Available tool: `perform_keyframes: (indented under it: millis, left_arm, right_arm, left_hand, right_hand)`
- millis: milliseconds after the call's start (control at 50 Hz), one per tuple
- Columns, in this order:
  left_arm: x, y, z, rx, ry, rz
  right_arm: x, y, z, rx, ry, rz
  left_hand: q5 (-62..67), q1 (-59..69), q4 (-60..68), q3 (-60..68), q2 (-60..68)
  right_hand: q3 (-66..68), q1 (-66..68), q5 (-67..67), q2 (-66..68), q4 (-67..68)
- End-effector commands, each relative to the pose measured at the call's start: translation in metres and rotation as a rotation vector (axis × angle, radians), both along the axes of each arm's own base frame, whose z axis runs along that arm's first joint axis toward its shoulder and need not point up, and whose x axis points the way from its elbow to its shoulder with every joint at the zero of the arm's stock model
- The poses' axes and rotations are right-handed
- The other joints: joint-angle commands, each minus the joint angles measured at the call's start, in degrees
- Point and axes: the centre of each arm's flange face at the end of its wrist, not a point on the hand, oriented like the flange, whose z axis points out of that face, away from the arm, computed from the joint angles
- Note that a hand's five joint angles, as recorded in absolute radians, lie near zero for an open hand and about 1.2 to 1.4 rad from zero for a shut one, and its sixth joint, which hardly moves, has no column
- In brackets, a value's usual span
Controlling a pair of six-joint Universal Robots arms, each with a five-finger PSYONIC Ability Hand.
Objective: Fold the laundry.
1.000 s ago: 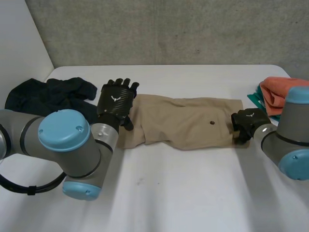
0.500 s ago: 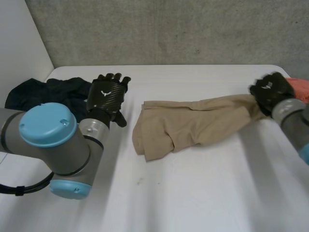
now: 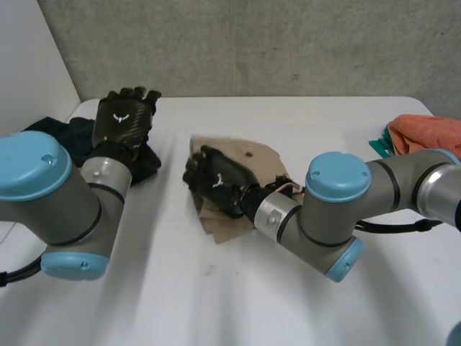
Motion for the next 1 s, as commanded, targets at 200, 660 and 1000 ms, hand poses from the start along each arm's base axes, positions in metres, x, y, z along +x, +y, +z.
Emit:
perform_keyframes:
  millis: [200, 660, 1000]
  left_arm:
    - [-0.090, -0.015, -0.003, -0.005, -0.014, -0.250]
    - [-0.095, -0.005, -0.081, 0.360, -0.256, -0.191]
    - [-0.089, -0.015, -0.102, 0.346, -0.392, -0.224]
  right_arm:
    - [-0.096, -0.083, 0.099, 0.545, -0.562, -0.528]
    - [-0.061, -0.111, 0.006, 1.003, -0.319, -0.474]
    - [-0.081, -0.127, -0.024, 0.801, -0.147, -0.609]
  left_hand:
    - [-2.50, -0.96, -1.51, -1.85, -1.47]
    - [-2.12, -0.58, -1.13, -1.46, -1.08]
    - [-2.50, -0.96, -1.51, -1.85, -1.47]
  right_hand:
    - [-12.88, -6.10, -13.28, -11.22, -12.79]
    - [-12.88, -6.10, -13.28, -11.22, -12.79]
    - [-12.88, -6.10, -13.28, -11.22, -12.79]
